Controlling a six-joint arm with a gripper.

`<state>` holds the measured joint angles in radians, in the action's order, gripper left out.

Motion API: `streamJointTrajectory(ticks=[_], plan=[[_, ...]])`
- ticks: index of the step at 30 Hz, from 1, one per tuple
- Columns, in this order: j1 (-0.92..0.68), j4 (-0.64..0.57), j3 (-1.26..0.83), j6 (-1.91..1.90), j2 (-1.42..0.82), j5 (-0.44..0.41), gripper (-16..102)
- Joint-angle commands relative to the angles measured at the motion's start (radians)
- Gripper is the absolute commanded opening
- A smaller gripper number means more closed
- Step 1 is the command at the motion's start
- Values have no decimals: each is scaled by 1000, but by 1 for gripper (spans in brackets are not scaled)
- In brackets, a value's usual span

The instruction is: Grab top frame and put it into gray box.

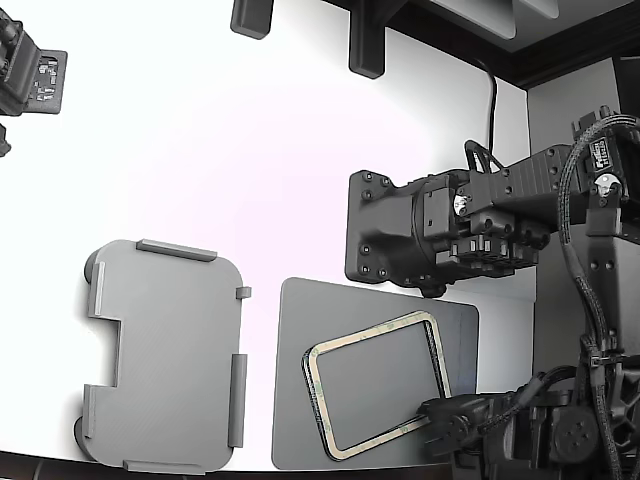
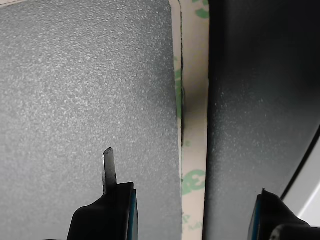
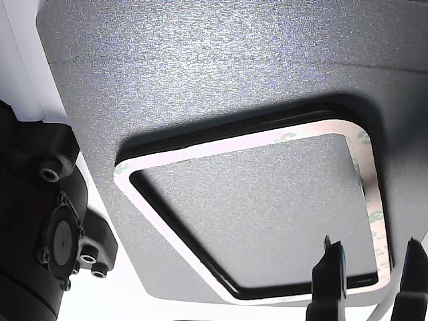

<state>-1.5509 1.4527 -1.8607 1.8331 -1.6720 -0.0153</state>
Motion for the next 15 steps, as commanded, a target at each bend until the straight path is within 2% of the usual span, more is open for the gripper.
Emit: streamJointTrajectory(ticks=[1, 8, 15], plan=[[5, -20, 17, -17, 0, -2, 83], [-28, -48, 21, -64, 25, -23, 70], [-49, -54, 25, -106, 34, -21, 69]])
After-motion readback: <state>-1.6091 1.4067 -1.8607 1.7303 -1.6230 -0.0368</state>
